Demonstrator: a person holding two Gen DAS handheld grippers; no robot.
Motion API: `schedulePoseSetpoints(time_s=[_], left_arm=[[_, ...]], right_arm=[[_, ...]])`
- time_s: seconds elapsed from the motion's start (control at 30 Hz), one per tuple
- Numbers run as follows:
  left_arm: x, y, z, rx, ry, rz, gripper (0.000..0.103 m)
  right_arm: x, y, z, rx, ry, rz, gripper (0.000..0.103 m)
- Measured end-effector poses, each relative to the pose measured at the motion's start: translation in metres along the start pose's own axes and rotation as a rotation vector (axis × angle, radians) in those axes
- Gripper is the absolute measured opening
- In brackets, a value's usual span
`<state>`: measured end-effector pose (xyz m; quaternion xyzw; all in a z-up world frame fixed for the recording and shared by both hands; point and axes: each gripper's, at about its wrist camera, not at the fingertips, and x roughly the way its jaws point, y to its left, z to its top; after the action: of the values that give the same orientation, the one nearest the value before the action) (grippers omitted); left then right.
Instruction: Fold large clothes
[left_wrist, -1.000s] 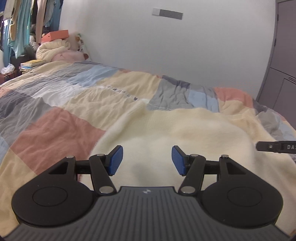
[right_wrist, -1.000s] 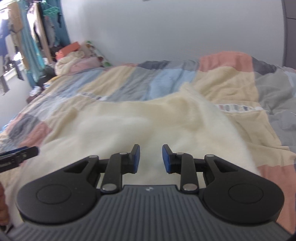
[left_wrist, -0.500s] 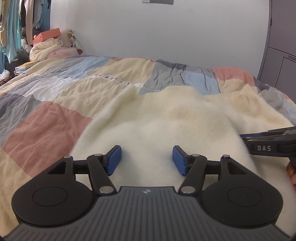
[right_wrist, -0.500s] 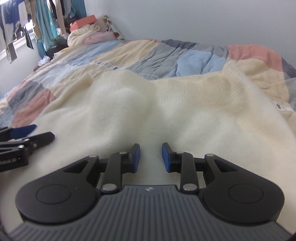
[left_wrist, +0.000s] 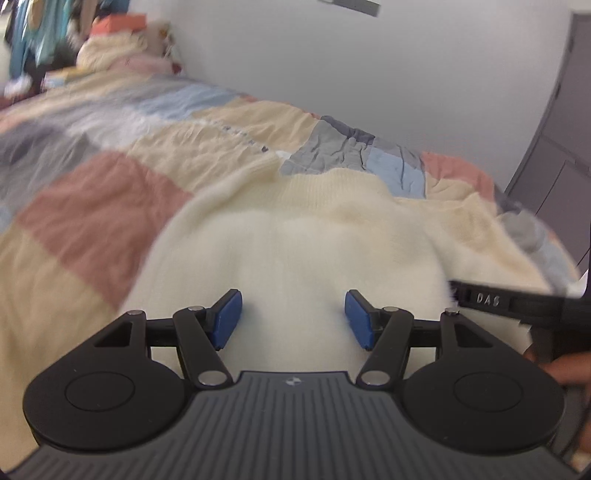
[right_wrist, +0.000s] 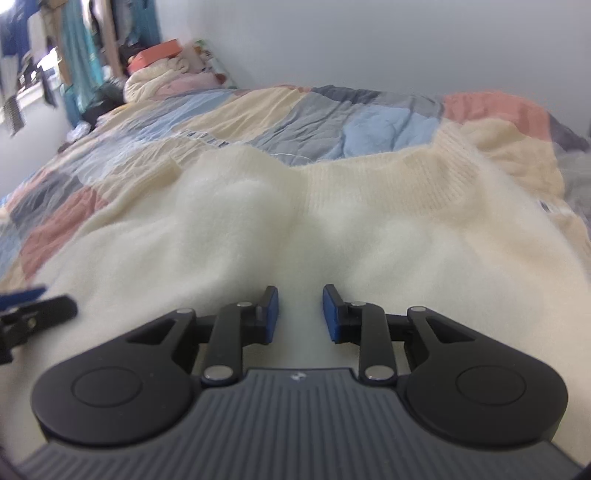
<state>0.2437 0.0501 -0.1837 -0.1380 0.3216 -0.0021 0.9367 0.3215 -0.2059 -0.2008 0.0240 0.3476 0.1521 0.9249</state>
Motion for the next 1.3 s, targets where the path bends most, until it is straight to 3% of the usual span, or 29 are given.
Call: schedulePoseSetpoints(time_s=[0.2,0.5,0.63,0.8,0.9,1.03,1.17,1.3], left_arm=[[-0.036,0.002,-0.011,-0.079,0.008,-0.016,0.068],[-0.078,-0.01,-0.047,-0.102,0.034,-0.062,0.072],[-0.081,-0.006,-0.057,-0.174,0.073,-0.116,0.078],[-0.076,0.012,-0.057,-0.292,0.113,-0.165,0.079],[-0.075,0.023,-0.054,-0.379,0.139,-0.19,0.078],[-0.078,0.035,-0.052,-0.463,0.15,-0.217,0.079],[-0.074,0.042,-0.049,-0.474,0.171,-0.215,0.078],[-0.072,0.043,-0.048,-0.482,0.177,-0.219,0.078]], right_arm=[[-0.037,0.007,-0.021,0.071,0.005,0.027,0.03],[-0.105,0.004,-0.056,0.294,-0.022,0.208,0.035],[-0.125,-0.006,-0.073,0.412,-0.033,0.268,0.039],[-0.123,-0.012,-0.088,0.553,0.024,0.377,0.074],[-0.117,-0.008,-0.09,0.58,0.057,0.427,0.086],[-0.102,-0.005,-0.095,0.641,0.124,0.46,0.085],[-0.085,-0.009,-0.106,0.764,0.194,0.487,0.085],[-0.068,-0.005,-0.116,0.798,0.256,0.433,0.087]])
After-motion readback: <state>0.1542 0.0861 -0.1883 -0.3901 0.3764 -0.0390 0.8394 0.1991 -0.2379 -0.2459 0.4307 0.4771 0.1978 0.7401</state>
